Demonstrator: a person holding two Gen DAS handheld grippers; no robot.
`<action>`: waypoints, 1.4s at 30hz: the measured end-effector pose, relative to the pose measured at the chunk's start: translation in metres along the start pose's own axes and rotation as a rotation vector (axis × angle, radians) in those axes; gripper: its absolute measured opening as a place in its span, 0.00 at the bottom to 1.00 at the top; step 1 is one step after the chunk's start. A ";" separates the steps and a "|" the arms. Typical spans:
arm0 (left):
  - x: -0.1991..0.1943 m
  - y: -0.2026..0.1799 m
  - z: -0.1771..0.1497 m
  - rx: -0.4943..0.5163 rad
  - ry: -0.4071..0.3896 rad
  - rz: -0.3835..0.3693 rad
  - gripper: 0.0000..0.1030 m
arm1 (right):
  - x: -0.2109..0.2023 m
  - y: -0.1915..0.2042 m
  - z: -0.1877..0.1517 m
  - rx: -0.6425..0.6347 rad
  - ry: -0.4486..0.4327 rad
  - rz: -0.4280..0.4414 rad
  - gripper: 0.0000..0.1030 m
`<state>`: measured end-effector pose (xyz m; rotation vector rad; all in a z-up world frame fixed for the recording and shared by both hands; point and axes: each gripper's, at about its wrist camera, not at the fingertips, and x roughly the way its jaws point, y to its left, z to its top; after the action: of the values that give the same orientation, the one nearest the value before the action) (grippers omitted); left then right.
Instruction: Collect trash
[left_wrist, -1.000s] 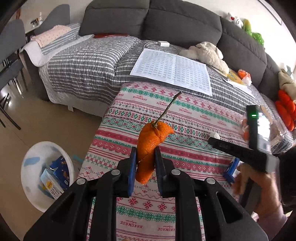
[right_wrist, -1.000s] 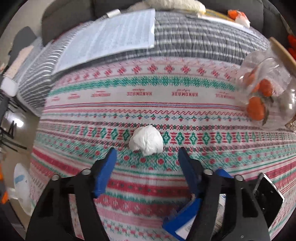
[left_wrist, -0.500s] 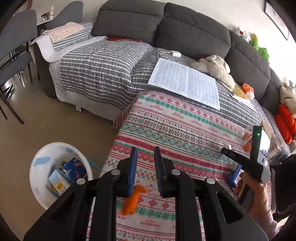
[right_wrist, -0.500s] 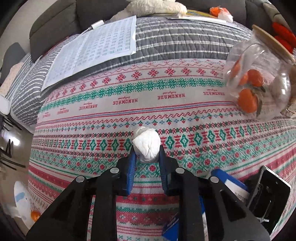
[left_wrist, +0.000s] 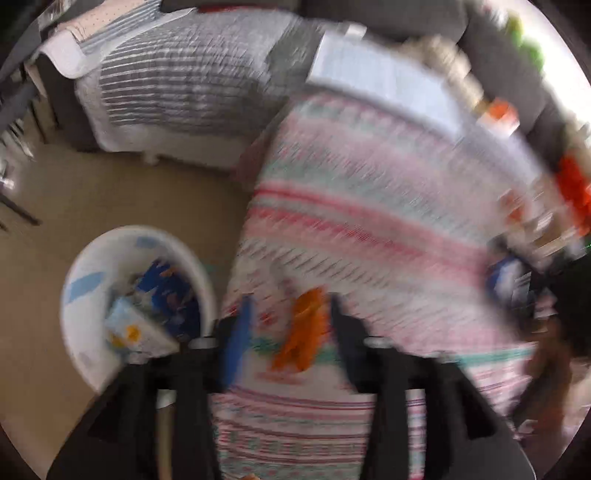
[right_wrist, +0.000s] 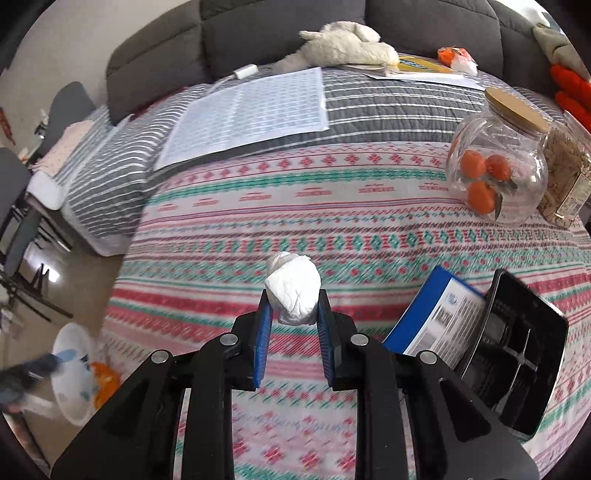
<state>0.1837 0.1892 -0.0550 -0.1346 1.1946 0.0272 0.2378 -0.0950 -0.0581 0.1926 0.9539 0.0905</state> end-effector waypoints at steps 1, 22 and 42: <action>0.007 -0.005 -0.003 0.037 0.010 0.041 0.49 | -0.002 0.003 -0.001 -0.002 -0.003 0.008 0.22; 0.037 -0.031 -0.027 0.099 0.025 0.064 0.16 | -0.031 0.016 -0.022 -0.005 -0.012 0.049 0.22; -0.098 0.113 -0.021 -0.294 -0.357 0.043 0.16 | -0.063 0.144 -0.017 -0.162 -0.082 0.254 0.22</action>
<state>0.1177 0.3040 0.0179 -0.3478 0.8309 0.2551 0.1890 0.0382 0.0118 0.1654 0.8330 0.3894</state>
